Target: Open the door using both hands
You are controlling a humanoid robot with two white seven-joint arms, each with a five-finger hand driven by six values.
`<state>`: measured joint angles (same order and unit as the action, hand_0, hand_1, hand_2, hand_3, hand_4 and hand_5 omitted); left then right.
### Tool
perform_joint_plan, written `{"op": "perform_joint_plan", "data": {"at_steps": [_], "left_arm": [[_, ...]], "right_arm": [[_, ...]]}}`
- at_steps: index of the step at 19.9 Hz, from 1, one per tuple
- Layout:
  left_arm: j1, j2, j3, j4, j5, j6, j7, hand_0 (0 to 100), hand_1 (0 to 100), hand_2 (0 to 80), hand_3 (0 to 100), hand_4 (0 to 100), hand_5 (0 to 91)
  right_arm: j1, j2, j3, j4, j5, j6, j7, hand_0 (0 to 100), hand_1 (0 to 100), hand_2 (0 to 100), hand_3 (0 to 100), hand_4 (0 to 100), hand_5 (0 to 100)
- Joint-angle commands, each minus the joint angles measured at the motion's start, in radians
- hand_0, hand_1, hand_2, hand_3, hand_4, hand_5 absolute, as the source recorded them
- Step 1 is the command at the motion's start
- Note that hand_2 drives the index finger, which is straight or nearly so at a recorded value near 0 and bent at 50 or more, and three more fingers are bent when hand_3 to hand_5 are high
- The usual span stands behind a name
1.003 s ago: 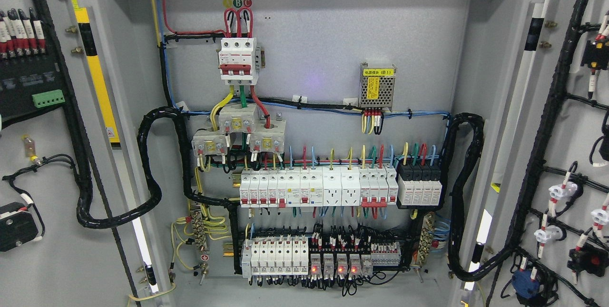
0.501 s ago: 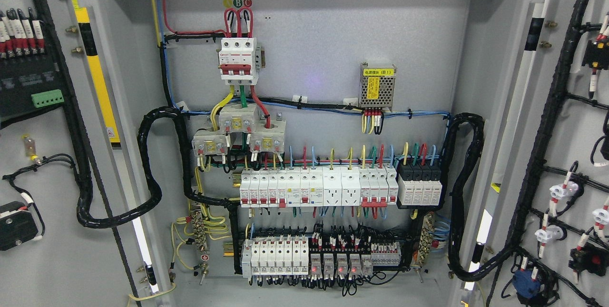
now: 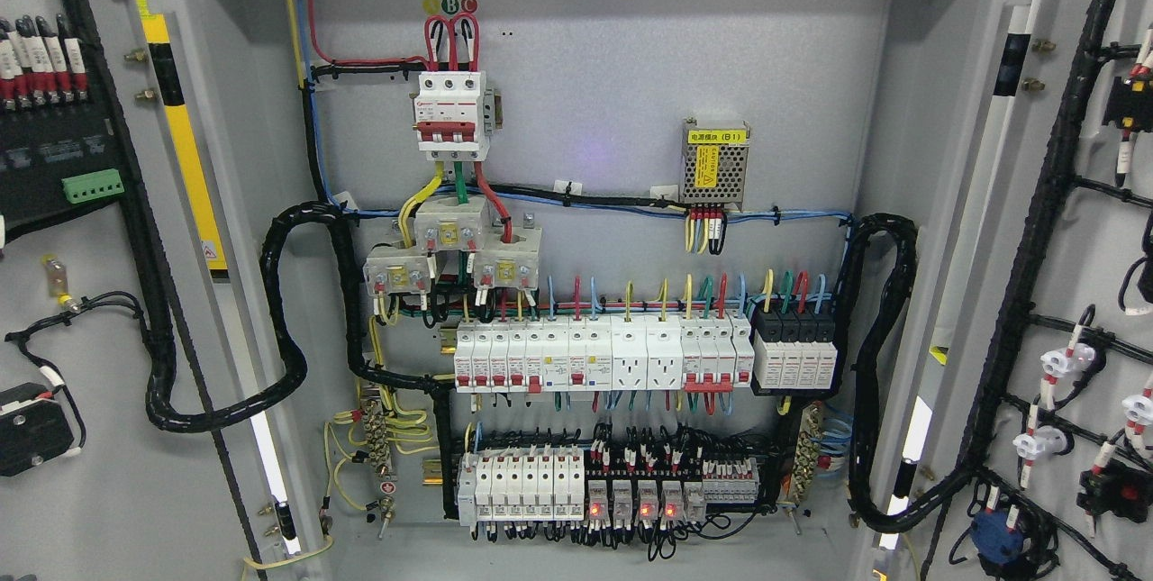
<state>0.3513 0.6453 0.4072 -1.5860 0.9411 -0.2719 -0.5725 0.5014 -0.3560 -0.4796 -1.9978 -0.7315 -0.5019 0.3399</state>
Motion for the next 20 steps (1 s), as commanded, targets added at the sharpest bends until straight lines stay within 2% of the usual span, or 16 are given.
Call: {"op": "perform_joint_plan", "data": {"at_steps": [1,3,5,7,10,11,15,18,20], "left_arm": [[0.015,-0.056,0.001,-0.187,-0.004,-0.006,0.003,0,0,0.0,0,0,0.0],[0.017,-0.081,-0.016,-0.198,-0.015,-0.007,0.006,0,0,0.0,0,0,0.0],[0.017,-0.122,-0.066,-0.195,-0.069,-0.009,0.009,0,0,0.0,0,0,0.0],[0.015,-0.192,-0.108,-0.186,-0.178,-0.012,0.023,0,0,0.0,0,0,0.0],[0.015,-0.350,-0.168,-0.166,-0.387,-0.013,0.040,0,0,0.0,0,0,0.0],[0.015,-0.383,-0.185,-0.149,-0.428,-0.013,0.042,0,0,0.0,0,0,0.0],[0.014,-0.482,-0.258,-0.020,-0.528,-0.015,0.043,0,0,0.0,0,0,0.0],[-0.002,-0.530,-0.268,0.082,-0.603,-0.016,0.048,0,0,0.0,0,0,0.0],[-0.008,-0.558,-0.292,0.153,-0.646,-0.016,0.097,0,0,0.0,0,0,0.0]], "right_arm": [[0.000,-0.004,0.041,-0.009,0.001,-0.004,0.001,21,8,0,0,0,0],[-0.007,-0.011,0.070,-0.009,0.001,-0.004,0.001,21,8,0,0,0,0],[-0.009,-0.012,0.104,-0.022,0.003,-0.004,0.001,21,7,0,0,0,0],[-0.011,-0.014,0.146,-0.041,0.003,-0.004,0.001,21,7,0,0,0,0],[-0.011,-0.024,0.229,-0.042,0.006,-0.004,0.001,21,7,0,0,0,0],[-0.011,-0.026,0.261,-0.041,0.006,-0.004,0.001,21,7,0,0,0,0],[-0.006,-0.026,0.399,0.014,0.018,-0.003,0.007,21,7,0,0,0,0],[-0.004,-0.024,0.502,0.112,0.021,-0.003,0.007,21,7,0,0,0,0],[-0.004,-0.020,0.565,0.190,0.020,-0.003,0.008,21,7,0,0,0,0]]}}
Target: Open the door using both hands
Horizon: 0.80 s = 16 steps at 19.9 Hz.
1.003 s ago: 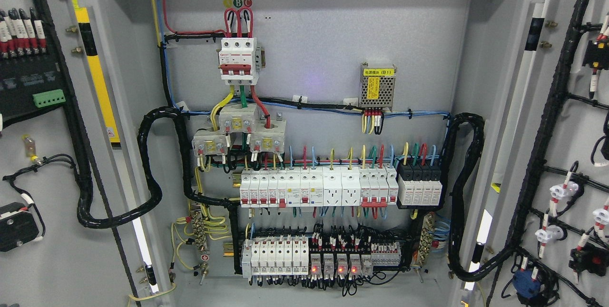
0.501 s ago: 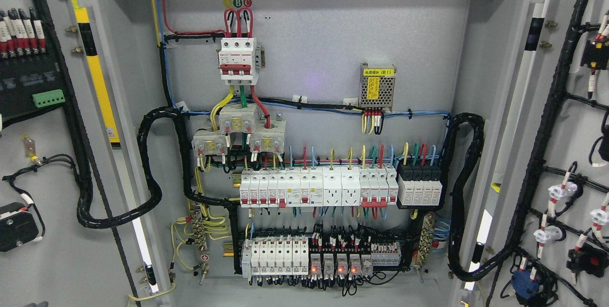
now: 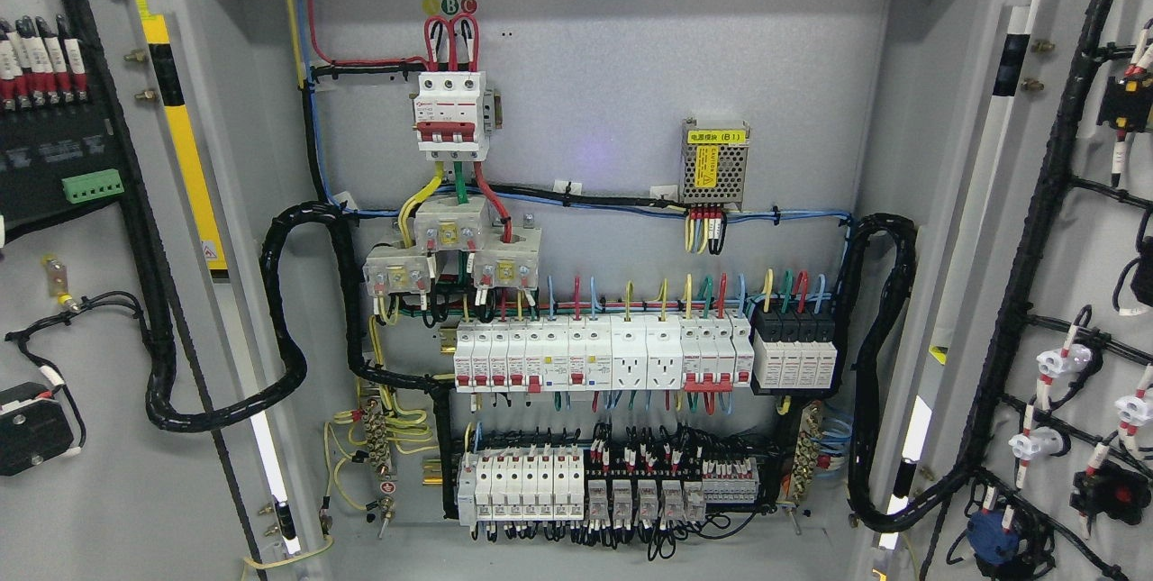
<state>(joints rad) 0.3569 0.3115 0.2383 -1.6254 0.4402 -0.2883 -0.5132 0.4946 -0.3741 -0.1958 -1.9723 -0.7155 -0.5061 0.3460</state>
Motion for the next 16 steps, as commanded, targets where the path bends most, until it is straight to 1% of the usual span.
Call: {"op": "perform_joint_plan", "data": {"at_steps": [1,4,6,7,9,11,12,14,16], "left_arm": [[-0.018,-0.226,-0.138,0.246,-0.162,0.000,0.077,0,0,0.0,0,0,0.0],[-0.059,-0.229,-0.169,0.471,-0.186,0.001,0.182,0,0,0.0,0,0,0.0],[-0.123,-0.242,-0.169,0.699,-0.181,0.000,0.222,0,0,0.0,0,0,0.0],[-0.162,-0.259,-0.160,0.817,-0.181,0.000,0.226,0,0,0.0,0,0,0.0],[-0.203,-0.270,-0.160,0.988,-0.181,-0.006,0.226,0,0,0.0,0,0,0.0],[-0.208,-0.273,-0.169,1.087,-0.182,-0.011,0.225,0,0,0.0,0,0,0.0],[-0.208,-0.276,-0.169,1.113,-0.184,-0.009,0.225,0,0,0.0,0,0,0.0],[-0.211,-0.295,-0.191,1.183,-0.189,-0.008,0.223,0,0,0.0,0,0,0.0],[-0.226,-0.302,-0.262,1.281,-0.190,-0.006,0.223,0,0,0.0,0,0,0.0]], "right_arm": [[0.002,0.001,0.314,0.214,0.004,0.001,0.002,21,7,0,0,0,0],[0.001,0.007,0.392,0.349,0.001,0.003,-0.004,21,6,0,0,0,0],[0.004,0.009,0.433,0.418,0.001,0.004,-0.010,21,6,0,0,0,0],[0.004,0.007,0.447,0.447,0.004,0.004,-0.007,21,6,0,0,0,0],[-0.004,0.007,0.481,0.533,0.008,0.004,0.001,21,6,0,0,0,0],[-0.017,0.010,0.512,0.631,0.066,0.004,0.001,21,6,0,0,0,0],[-0.031,0.027,0.515,0.688,0.123,0.004,-0.001,21,6,0,0,0,0],[-0.041,0.078,0.506,0.797,0.235,0.003,-0.002,21,6,0,0,0,0],[-0.062,0.099,0.507,0.916,0.312,0.004,-0.007,21,6,0,0,0,0]]}}
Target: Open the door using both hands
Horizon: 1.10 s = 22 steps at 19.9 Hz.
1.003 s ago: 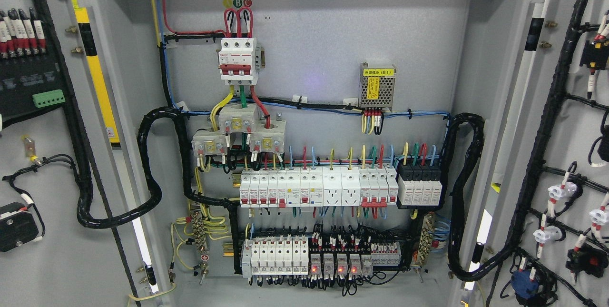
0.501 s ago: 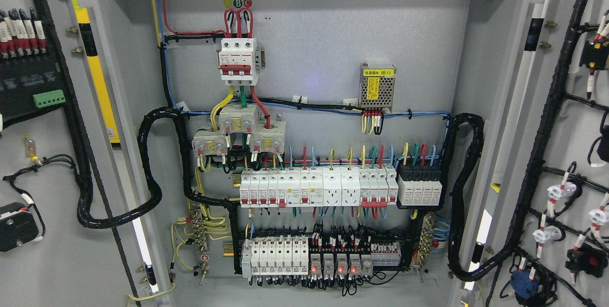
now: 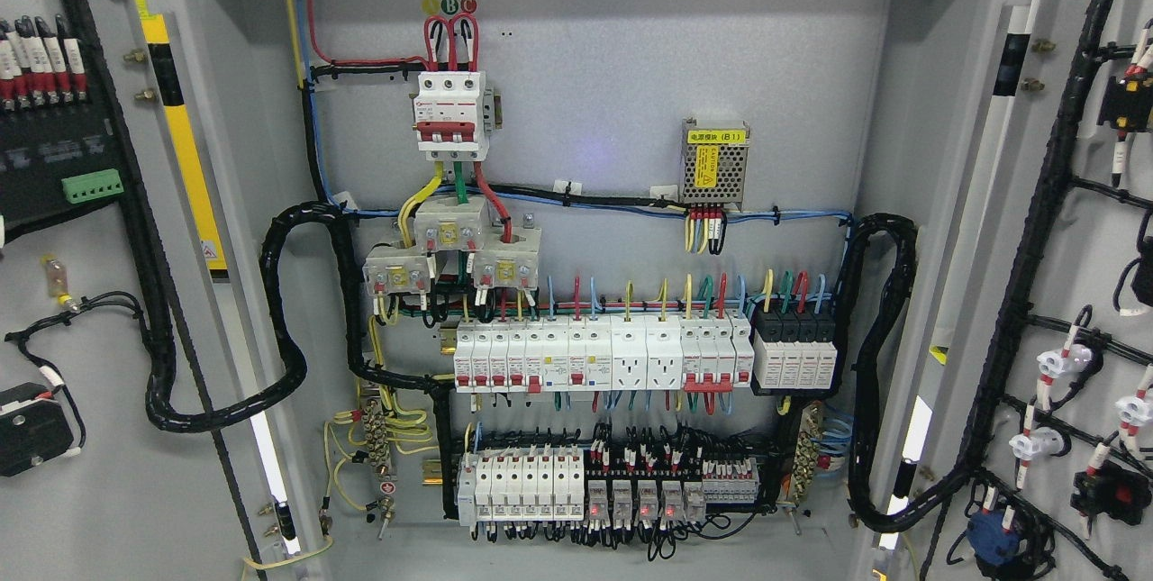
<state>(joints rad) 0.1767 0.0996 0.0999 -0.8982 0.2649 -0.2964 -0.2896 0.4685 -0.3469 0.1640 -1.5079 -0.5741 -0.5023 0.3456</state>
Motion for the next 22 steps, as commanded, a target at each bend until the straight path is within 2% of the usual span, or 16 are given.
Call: {"op": "perform_joint_plan", "data": {"at_steps": [1,4,7,9,12,13,15,16,18,20,22], "left_arm": [[-0.057,-0.089,-0.173,0.606,-0.015,0.002,0.000,0,0,0.0,0,0,0.0],[-0.075,-0.090,-0.278,0.719,-0.015,0.002,-0.002,0,0,0.0,0,0,0.0],[-0.094,-0.084,-0.284,0.791,-0.015,0.022,0.004,0,0,0.0,0,0,0.0],[-0.109,-0.075,-0.282,0.823,-0.015,0.039,0.007,0,0,0.0,0,0,0.0],[-0.112,-0.058,-0.278,0.835,-0.010,0.046,0.064,0,0,0.0,0,0,0.0],[-0.112,-0.058,-0.278,0.837,-0.009,0.046,0.082,0,0,0.0,0,0,0.0],[-0.111,-0.052,-0.278,0.841,-0.009,0.055,0.086,0,0,0.0,0,0,0.0],[-0.112,-0.044,-0.278,0.851,-0.009,0.074,0.083,0,0,0.0,0,0,0.0],[-0.114,-0.031,-0.278,0.852,-0.009,0.101,0.081,0,0,0.0,0,0,0.0],[-0.118,-0.017,-0.278,0.852,-0.010,0.108,0.081,0,0,0.0,0,0,0.0],[-0.131,-0.017,-0.279,0.854,-0.013,0.153,0.087,0,0,0.0,1,0,0.0]], "right_arm": [[-0.056,0.092,0.147,0.516,0.200,0.001,-0.008,21,6,0,0,0,0],[-0.105,0.152,0.144,0.723,0.258,0.005,-0.010,21,6,0,0,0,0],[-0.163,0.190,0.144,0.920,0.296,0.010,-0.010,21,6,0,0,0,0],[-0.229,0.216,0.144,1.094,0.318,0.011,-0.011,21,6,0,0,0,0],[-0.327,0.247,0.143,1.329,0.330,0.018,-0.031,22,5,0,0,0,0],[-0.346,0.253,0.143,1.369,0.330,0.045,-0.060,22,5,0,0,0,0],[-0.353,0.255,0.143,1.382,0.329,0.150,-0.118,22,5,0,0,0,0],[-0.355,0.253,0.143,1.381,0.329,0.197,-0.134,22,5,0,0,0,0],[-0.361,0.253,0.141,1.379,0.329,0.280,-0.145,22,5,0,0,0,0],[-0.366,0.253,0.141,1.379,0.329,0.336,-0.145,22,5,0,0,0,0],[-0.370,0.253,0.141,1.379,0.329,0.405,-0.145,22,4,0,0,0,0]]}}
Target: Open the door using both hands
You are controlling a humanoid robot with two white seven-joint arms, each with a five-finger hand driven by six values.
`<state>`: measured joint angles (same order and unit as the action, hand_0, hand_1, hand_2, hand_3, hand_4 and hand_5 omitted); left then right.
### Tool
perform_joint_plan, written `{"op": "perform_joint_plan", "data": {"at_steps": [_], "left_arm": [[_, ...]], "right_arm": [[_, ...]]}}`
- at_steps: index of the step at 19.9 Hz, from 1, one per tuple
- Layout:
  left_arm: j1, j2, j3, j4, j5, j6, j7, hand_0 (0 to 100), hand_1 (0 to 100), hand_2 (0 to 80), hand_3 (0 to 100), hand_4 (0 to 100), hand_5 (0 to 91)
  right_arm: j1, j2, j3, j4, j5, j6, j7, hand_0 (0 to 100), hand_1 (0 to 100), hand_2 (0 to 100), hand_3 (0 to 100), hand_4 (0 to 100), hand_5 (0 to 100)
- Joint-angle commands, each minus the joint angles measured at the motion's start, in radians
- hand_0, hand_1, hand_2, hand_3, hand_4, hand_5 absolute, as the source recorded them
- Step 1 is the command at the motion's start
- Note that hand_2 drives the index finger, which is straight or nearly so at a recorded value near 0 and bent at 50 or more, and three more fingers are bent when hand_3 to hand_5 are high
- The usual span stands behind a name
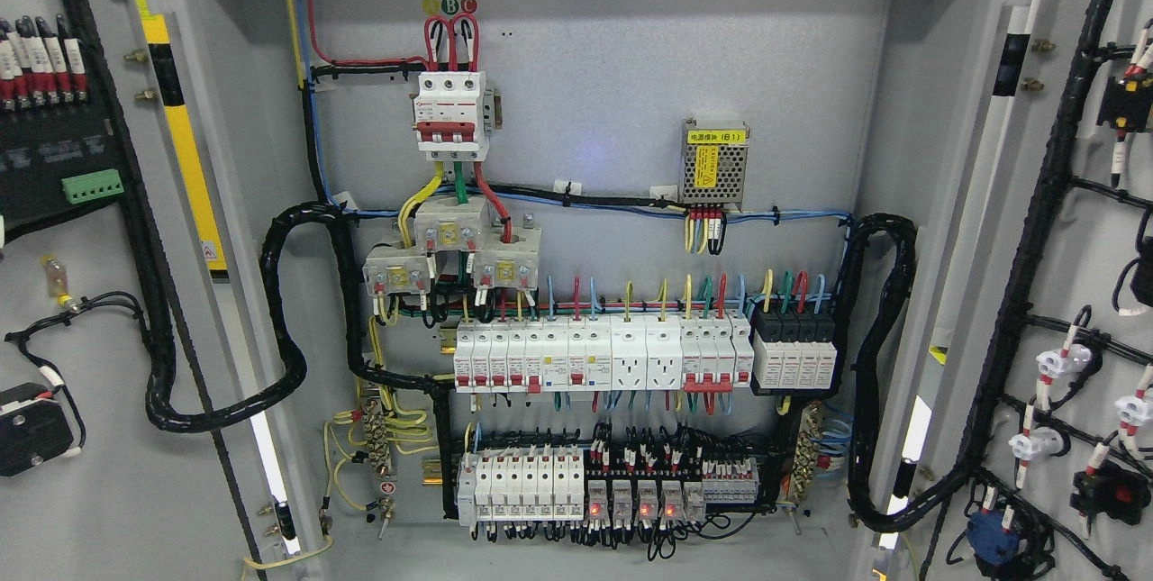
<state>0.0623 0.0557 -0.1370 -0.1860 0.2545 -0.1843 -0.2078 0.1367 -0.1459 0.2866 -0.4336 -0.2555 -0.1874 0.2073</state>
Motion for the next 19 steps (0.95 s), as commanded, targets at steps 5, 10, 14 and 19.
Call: {"op": "perform_joint_plan", "data": {"at_steps": [5,10,14,19], "left_arm": [[-0.016,0.026,-0.042,0.140,-0.004,0.109,0.005,0,0,0.0,1,0,0.0],[-0.018,0.023,-0.044,0.137,-0.004,0.108,0.007,0,0,0.0,1,0,0.0],[-0.018,0.024,-0.044,0.137,-0.004,0.106,0.007,0,0,0.0,1,0,0.0],[-0.018,0.026,-0.046,0.135,-0.004,0.106,0.007,0,0,0.0,1,0,0.0]], "right_arm": [[-0.069,0.052,0.026,0.305,0.016,0.221,-0.093,22,4,0,0,0,0],[-0.078,0.054,0.022,0.305,0.085,0.273,-0.161,22,4,0,0,0,0],[-0.080,0.054,0.019,0.305,0.085,0.307,-0.164,22,4,0,0,0,0],[-0.081,0.065,-0.004,0.306,0.085,0.309,-0.163,22,4,0,0,0,0]]}}
